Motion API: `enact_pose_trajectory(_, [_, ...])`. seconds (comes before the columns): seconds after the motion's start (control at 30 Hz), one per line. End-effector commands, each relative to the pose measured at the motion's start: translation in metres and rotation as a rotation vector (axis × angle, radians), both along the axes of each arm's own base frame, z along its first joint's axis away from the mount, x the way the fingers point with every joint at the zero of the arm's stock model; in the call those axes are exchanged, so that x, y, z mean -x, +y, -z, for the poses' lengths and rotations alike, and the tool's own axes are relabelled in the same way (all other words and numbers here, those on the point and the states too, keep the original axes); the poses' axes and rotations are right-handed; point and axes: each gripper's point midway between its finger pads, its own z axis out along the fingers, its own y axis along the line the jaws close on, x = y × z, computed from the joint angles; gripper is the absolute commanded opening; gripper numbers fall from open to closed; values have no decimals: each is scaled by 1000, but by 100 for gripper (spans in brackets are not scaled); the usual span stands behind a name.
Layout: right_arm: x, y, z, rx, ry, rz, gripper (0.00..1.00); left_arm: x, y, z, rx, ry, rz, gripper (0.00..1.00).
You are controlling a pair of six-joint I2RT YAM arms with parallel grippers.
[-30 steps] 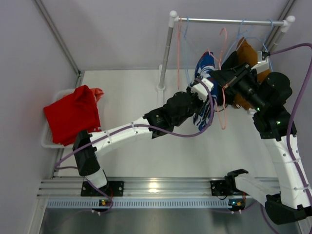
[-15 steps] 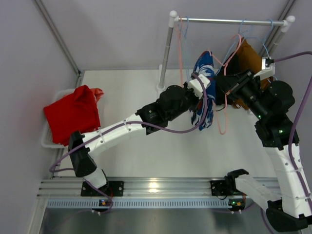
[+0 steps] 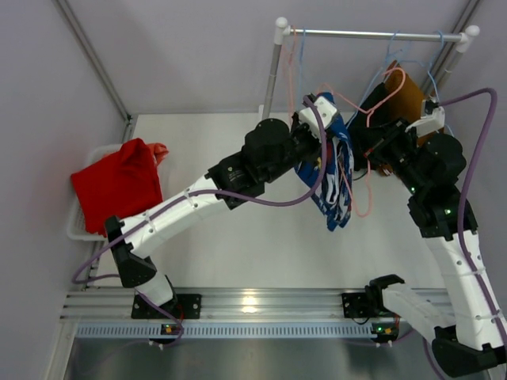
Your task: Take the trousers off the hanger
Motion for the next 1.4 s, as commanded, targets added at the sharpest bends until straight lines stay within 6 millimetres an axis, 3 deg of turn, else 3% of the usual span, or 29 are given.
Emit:
enact_pose_trajectory(0.0, [-13,-13,20,64,27,68,0,27,44,-145,321,-212,17,0])
enact_pose_trajectory(0.2, [-24,-25,64,164,119,116,0,36,50,-179,386,-252,40,0])
enact_pose_trajectory(0.4, [-24,-31,91,231,153,121,0,42,68,-220,482,-317,17,0])
enact_pose_trajectory(0.67, [-19,-38,124,290,222,130,0,45,115,-264,584,-429,-115,0])
enact_pose_trajectory(0.77, [-19,-38,125,298,219,127,0,50,141,-284,620,-482,-172,0])
enact_pose_trajectory(0.9, [-20,-37,114,306,184,120,0,58,186,-310,652,-574,-290,0])
enact_pose_trajectory(1.07, [-24,-37,104,327,154,117,0,70,249,-325,674,-630,-460,0])
enact_pose_trajectory(1.23, [-27,-31,96,337,122,79,0,62,317,-312,605,-664,-664,0])
enact_pose_trajectory(1.27, [-28,-30,94,341,115,73,0,56,348,-306,589,-664,-766,0])
enact_pose_trajectory(1.33, [-30,-28,90,343,103,63,0,51,373,-294,567,-643,-838,0])
enact_pose_trajectory(1.37, [-30,-27,88,342,96,60,0,67,404,-295,579,-675,-904,0])
